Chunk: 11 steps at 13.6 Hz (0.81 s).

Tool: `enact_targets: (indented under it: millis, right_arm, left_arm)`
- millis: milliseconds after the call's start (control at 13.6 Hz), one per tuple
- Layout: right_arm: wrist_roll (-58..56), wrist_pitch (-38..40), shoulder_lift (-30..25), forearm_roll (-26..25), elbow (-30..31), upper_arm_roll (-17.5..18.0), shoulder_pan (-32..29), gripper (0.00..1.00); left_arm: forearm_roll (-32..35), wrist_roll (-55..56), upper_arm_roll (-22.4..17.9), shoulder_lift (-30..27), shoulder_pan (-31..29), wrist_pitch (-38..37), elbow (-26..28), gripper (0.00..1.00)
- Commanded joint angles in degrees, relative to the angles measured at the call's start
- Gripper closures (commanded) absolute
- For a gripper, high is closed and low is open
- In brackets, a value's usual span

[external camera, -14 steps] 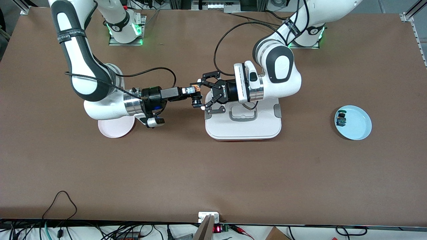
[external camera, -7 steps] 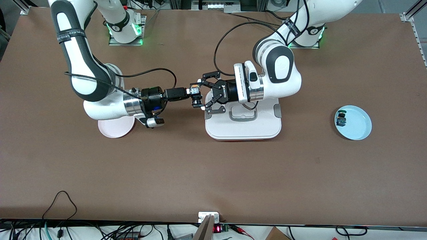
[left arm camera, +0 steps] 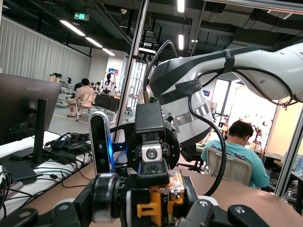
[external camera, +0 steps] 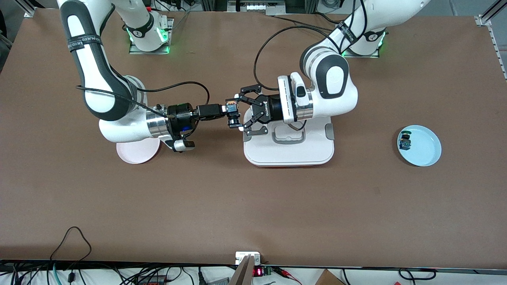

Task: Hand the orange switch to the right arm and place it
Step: 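Close the right gripper on the switch held by the left gripper, then open the left gripper and withdraw it while the right gripper holds the switch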

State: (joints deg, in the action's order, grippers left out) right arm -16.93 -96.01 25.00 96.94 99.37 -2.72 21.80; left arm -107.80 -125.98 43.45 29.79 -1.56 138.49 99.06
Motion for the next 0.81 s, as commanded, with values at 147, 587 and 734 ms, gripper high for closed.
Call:
enact_targets:
  millis: [147,587,734]
  right_arm:
    - [0.2,0.1,-0.1,1.1,0.3,-0.1,-0.2,1.0]
    - [0.1,0.6,-0.2,0.6,0.4,-0.2,-2.0,1.0]
    - [0.1,1.6,-0.5,-1.4,0.5,-0.2,-3.3,1.0]
  left_arm:
    - [-1.4,-0.4,0.1,-0.7,-1.3,-0.1,0.4,0.0]
    - [8.2,2.9,-0.6,0.4,-8.0,-12.8,1.5,0.0]
    - [17.8,7.7,-0.6,0.7,-12.2,-17.8,1.4,0.0]
